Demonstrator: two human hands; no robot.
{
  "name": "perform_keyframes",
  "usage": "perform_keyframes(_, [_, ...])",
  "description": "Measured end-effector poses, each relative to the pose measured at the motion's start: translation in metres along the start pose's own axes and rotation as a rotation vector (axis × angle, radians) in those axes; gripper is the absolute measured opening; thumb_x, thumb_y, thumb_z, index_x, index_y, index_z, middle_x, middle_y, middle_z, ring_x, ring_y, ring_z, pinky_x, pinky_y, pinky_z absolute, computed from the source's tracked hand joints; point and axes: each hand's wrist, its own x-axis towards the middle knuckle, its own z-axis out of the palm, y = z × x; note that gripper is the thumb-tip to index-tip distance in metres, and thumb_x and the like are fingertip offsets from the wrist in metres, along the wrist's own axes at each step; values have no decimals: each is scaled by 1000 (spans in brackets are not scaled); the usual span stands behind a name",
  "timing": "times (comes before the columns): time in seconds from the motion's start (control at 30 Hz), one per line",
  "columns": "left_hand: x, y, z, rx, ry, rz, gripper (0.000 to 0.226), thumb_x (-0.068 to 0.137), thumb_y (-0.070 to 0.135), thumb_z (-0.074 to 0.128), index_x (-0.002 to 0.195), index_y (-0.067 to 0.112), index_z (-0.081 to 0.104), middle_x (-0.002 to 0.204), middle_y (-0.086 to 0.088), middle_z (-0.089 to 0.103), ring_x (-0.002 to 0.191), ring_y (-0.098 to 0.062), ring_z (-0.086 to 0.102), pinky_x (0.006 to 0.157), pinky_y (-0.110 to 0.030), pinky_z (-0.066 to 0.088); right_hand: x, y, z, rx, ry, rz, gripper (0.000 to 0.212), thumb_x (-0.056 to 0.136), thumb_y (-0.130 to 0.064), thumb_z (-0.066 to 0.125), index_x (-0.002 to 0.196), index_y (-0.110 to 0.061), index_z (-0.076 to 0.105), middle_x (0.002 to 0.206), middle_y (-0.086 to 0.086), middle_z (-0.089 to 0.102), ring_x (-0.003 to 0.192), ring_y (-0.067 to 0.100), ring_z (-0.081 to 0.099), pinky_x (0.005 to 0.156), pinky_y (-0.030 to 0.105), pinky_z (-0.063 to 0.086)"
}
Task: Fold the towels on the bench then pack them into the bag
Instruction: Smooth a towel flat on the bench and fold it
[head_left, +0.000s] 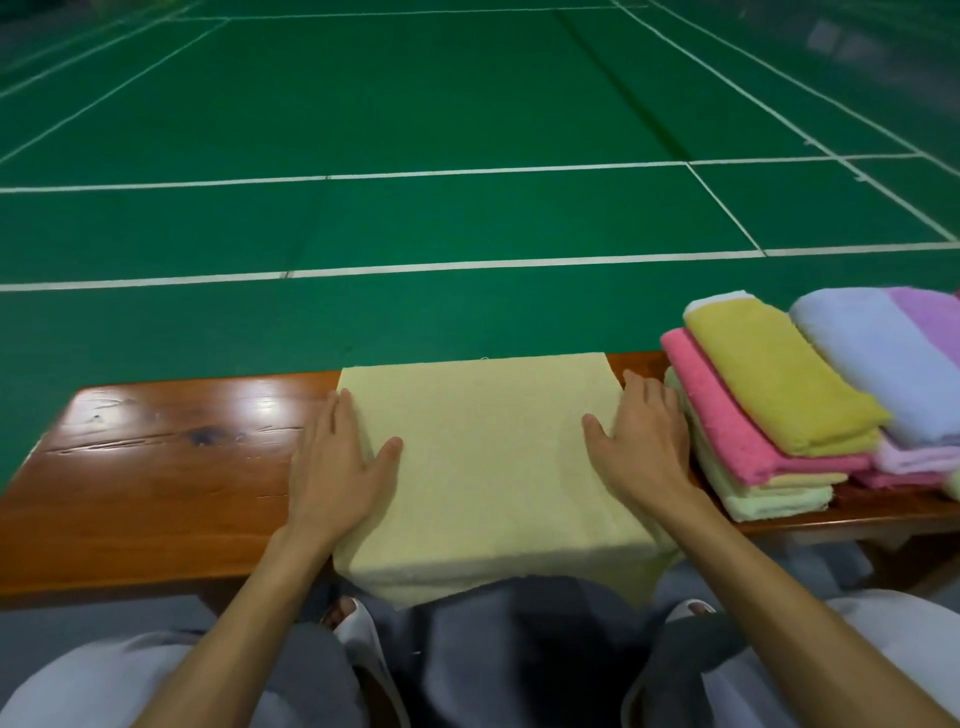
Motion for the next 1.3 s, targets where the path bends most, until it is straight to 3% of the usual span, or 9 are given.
perform_keyframes(0.13, [-3,9,-20,125,60,-232,63,83,61,72,113,8,58,112,-13,61,106,-35,56,81,-44,47,8,-3,-10,180,-118,180,30,87,-41,74,96,-20,54,92,-2,61,83,19,63,77,43,59])
perform_keyframes(0.23, [3,11,-25,-27,-68,-263,40,86,44,77,81,6,65,78,-10,68,70,-26,61,58,-34,42,13,-5,-12,263,-192,242,23,84,-35,76,83,-16,63,78,2,67,71,21,66,70,46,61])
perform_keyframes(0.33, [5,16,-22,-128,-112,-264,34,88,28,75,65,8,60,67,-9,63,61,-22,54,53,-31,34,16,-3,-17,327,-231,260,26,81,-31,79,78,-8,67,71,4,68,66,22,65,62,36,56])
perform_keyframes(0.43, [8,15,-25,-202,-104,-241,30,93,27,69,71,10,58,73,-7,65,67,-24,58,57,-32,37,16,-2,-31,449,-226,273,22,82,-24,81,85,-8,66,78,3,67,72,18,63,59,28,45])
perform_keyframes(0.6, [15,6,-51,-837,-331,-399,19,95,17,73,88,11,56,98,-18,76,91,-31,70,83,-47,55,11,-3,-48,800,-425,287,35,93,-18,71,125,-20,58,107,1,72,92,16,72,73,30,56])
perform_keyframes(0.8, [7,-9,-77,-1136,-367,-357,48,81,-4,76,123,19,69,109,-12,77,89,-25,75,71,-33,61,7,2,-59,984,-531,69,66,98,5,58,150,-31,39,110,5,77,102,19,74,75,30,60])
perform_keyframes(0.93, [1,-26,-91,-1108,-360,-233,50,61,12,92,109,12,79,105,-20,76,83,-19,75,65,-25,60,9,-2,-75,844,-523,-35,38,100,2,56,133,-16,61,99,-1,79,99,15,74,74,23,59])
perform_keyframes(1.03, [-4,-36,-100,-999,-269,-160,38,76,-2,79,112,10,76,104,-20,77,85,-16,75,70,-22,61,8,-5,-87,777,-509,-76,34,99,1,59,129,-13,65,96,-4,79,94,5,73,74,17,57])
perform_keyframes(1.3, [-16,-33,-125,-518,-66,-36,26,83,8,80,104,24,76,82,13,78,70,-2,73,56,-15,56,13,1,-129,622,-380,-253,33,91,1,70,117,-18,75,89,-8,79,87,4,71,76,13,55])
